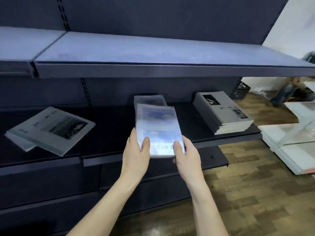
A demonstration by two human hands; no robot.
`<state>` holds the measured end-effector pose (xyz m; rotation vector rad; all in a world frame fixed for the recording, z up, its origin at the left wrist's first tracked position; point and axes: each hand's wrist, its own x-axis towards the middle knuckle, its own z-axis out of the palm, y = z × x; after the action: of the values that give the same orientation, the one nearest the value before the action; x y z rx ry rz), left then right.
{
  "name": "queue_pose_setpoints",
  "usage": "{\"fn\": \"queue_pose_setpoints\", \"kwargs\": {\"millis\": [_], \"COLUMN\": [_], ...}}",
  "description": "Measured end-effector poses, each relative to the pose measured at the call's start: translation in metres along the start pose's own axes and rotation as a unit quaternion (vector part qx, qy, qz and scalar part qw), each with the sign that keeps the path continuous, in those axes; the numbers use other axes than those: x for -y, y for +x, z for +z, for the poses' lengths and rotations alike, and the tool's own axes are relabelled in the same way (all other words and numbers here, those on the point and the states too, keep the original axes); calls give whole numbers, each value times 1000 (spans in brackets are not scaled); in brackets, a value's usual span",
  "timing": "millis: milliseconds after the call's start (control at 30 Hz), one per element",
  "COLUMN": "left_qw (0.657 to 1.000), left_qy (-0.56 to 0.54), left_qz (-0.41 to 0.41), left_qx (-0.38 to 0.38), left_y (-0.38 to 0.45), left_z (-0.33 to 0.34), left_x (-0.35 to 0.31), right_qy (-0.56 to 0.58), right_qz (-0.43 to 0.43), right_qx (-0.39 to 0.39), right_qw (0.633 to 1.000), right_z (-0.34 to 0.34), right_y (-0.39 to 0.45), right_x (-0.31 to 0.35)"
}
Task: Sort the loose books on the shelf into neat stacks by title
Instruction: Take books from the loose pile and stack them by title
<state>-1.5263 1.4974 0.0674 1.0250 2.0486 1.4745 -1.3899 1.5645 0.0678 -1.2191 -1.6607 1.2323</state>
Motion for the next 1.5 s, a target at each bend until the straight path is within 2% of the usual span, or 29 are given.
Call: {"fn": "queue_pose_setpoints", "kwargs": {"millis": [333, 567, 733, 867, 1000, 1133, 1333, 1400, 1500], "left_qw": [999, 998, 996, 987, 976, 965, 955, 955, 954], "left_qy": [10, 27, 47, 124, 185, 220, 249, 246, 244], "left_qz": [-21, -28, -25, -74, -98, -117, -109, -101, -91], "left_qx": [-44, -44, -67, -62, -65, -78, -117, -128, -147], "left_y": [65, 99, 126, 146, 157, 160, 158, 158, 158], "left_z": [9, 22, 36, 45, 51, 59, 67, 71, 74], "left_x": [0, 8, 3, -6, -7, -5, 1, 3, 9], "right_qy": [-49, 49, 67, 74, 20, -56, -89, -69, -13], "right_qz": [-24, -9, -30, -22, -36, -111, -172, -165, -119], "right_qx": [3, 5, 35, 46, 68, 68, 25, 17, 44], "right_qw": [999, 999, 997, 996, 997, 990, 981, 984, 992], "right_z": [15, 20, 21, 22, 23, 23, 30, 31, 37], "right_y": [74, 109, 142, 168, 184, 192, 188, 186, 183], "right_x": [13, 14, 12, 6, -5, -11, -26, -30, -36]}}
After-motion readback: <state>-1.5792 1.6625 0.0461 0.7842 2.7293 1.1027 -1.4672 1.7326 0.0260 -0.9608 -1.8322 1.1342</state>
